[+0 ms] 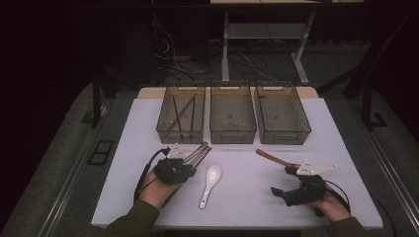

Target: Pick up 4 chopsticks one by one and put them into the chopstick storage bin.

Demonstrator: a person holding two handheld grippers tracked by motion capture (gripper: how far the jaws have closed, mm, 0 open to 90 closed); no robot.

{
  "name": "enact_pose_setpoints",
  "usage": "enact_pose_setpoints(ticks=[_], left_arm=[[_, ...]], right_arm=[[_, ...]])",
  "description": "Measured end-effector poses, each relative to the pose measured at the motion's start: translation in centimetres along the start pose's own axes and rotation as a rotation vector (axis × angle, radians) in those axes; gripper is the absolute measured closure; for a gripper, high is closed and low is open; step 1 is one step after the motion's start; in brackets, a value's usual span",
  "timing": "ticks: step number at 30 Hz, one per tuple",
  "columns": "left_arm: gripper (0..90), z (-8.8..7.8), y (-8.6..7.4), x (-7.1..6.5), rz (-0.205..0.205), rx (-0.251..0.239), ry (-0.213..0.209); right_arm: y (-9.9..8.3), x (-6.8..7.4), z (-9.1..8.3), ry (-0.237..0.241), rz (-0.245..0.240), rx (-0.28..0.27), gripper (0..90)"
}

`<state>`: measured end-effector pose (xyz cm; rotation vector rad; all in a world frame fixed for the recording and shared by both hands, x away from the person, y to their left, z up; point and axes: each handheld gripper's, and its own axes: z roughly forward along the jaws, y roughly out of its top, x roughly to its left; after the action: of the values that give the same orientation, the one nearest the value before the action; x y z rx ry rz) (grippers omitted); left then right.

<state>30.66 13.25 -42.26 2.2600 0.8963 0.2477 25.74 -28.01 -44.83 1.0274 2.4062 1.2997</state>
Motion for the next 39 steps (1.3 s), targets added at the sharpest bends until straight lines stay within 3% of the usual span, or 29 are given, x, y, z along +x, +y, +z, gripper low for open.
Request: enact_pose_setpoints(ticks=[14, 32, 39], left_arm=[[74.9, 1.2, -0.5, 0.3, -0.016, 0.081, 0.009], [84.1, 1.3, -0.6, -0.3, 0.006, 0.082, 0.018], [84.4, 1.3, -0.7, -0.2, -0.017, 0.074, 0.011]], right_arm=[[0.0, 0.0, 0.0, 0.001, 0.001, -0.002, 6.1], [0.0, 0.1, 0.0, 0.004, 0.0, -0.001, 6.2], [0.0, 0.0, 0.0, 0.004, 0.001, -0.002, 6.2]])
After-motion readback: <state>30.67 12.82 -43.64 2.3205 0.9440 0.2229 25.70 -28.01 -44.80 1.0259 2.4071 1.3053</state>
